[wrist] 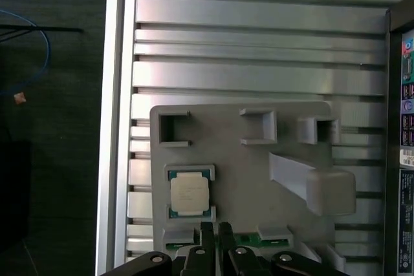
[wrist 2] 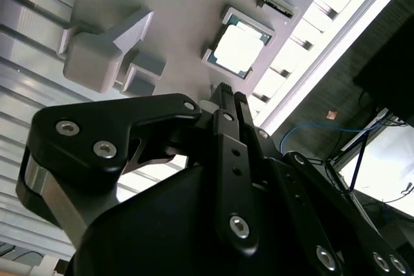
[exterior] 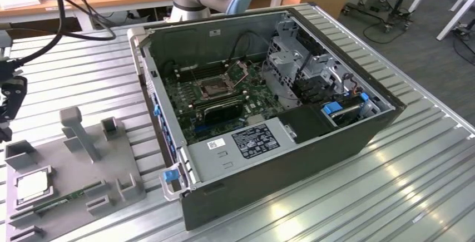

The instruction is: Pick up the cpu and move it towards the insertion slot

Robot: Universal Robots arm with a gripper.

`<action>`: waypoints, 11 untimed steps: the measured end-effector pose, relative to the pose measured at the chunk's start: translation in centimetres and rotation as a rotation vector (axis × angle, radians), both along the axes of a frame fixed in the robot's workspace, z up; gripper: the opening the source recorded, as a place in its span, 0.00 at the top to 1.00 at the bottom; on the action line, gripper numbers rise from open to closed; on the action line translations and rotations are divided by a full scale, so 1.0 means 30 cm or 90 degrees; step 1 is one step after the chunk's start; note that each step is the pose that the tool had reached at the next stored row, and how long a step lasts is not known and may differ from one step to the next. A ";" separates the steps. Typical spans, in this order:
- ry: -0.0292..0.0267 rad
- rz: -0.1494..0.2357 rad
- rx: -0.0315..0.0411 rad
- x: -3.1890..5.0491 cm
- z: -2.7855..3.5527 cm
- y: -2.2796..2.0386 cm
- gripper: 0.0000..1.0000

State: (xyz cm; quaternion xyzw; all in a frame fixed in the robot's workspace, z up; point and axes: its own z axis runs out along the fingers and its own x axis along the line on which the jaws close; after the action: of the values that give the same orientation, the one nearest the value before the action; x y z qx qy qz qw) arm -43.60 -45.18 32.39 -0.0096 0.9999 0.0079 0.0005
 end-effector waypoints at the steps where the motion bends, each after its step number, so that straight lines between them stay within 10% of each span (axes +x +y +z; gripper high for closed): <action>1: 0.0002 0.000 -0.0006 0.000 -0.002 -0.001 0.82; 11: 0.0003 0.000 -0.0034 0.000 -0.023 -0.035 0.82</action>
State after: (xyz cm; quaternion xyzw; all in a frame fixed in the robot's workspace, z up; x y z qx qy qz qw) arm -43.59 -46.25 31.71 -0.0096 0.9999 0.0053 0.0002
